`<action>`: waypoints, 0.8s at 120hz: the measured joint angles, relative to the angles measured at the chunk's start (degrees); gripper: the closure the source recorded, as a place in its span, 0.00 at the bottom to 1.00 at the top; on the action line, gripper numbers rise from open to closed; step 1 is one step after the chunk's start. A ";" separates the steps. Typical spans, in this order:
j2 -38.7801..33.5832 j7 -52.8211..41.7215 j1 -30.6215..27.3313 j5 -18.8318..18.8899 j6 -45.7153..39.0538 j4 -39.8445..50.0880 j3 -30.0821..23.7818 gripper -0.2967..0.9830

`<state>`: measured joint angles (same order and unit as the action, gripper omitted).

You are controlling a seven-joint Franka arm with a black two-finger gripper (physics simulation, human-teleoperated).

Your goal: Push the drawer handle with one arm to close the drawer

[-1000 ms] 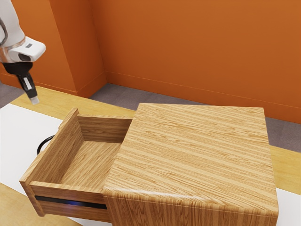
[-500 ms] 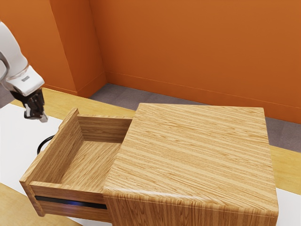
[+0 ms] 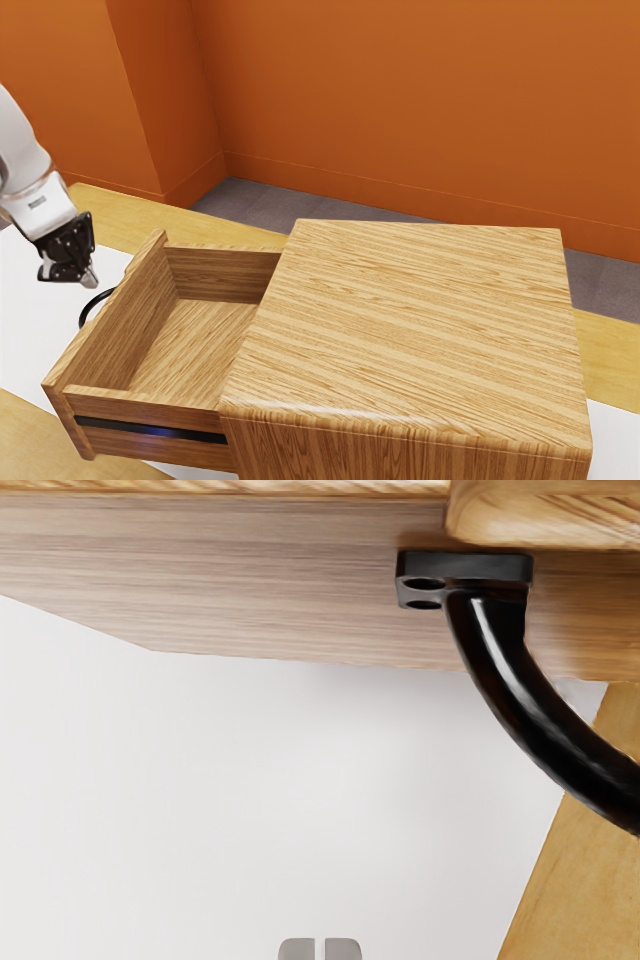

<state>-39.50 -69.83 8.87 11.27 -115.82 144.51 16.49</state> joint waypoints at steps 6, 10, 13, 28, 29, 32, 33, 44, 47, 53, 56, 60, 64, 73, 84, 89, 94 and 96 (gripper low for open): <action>-0.73 -0.62 0.22 -0.10 0.16 0.81 0.01 0.85; -1.09 -1.00 0.29 -0.14 0.25 1.41 0.02 0.85; -1.29 -1.27 0.28 -0.17 0.32 1.74 0.02 0.85; -1.98 -2.49 0.29 -0.24 0.95 2.52 0.01 0.85; -2.03 -2.56 0.30 -0.25 0.99 2.53 0.00 0.85; -2.14 -2.75 0.34 -0.25 1.11 2.55 -0.07 0.85; -2.17 -2.82 0.36 -0.27 1.15 2.55 -0.11 0.85; -2.30 -3.42 0.71 -0.71 1.46 2.56 -0.50 0.85; -2.31 -3.55 0.87 -0.87 1.52 2.56 -0.57 0.85; -2.32 -3.78 1.12 -1.32 1.63 2.56 -0.80 0.85; -2.32 -3.89 1.20 -1.67 1.66 2.56 -1.26 0.85; -2.30 -4.03 1.25 -2.26 1.69 2.52 -1.98 0.85; -2.25 -4.15 1.28 -2.82 1.70 2.50 -2.48 0.85; -2.06 -4.31 1.32 -3.77 1.65 2.48 -3.18 0.85; -1.87 -4.42 1.34 -4.68 1.54 2.45 -4.26 0.85; -1.79 -4.46 1.33 -5.24 1.48 2.41 -4.83 0.85; -1.75 -4.50 1.33 -5.77 1.39 2.40 -5.30 0.85; -1.71 -4.51 1.33 -5.98 1.35 2.39 -5.47 0.85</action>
<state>-41.22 -74.34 10.20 5.29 -114.47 146.90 11.02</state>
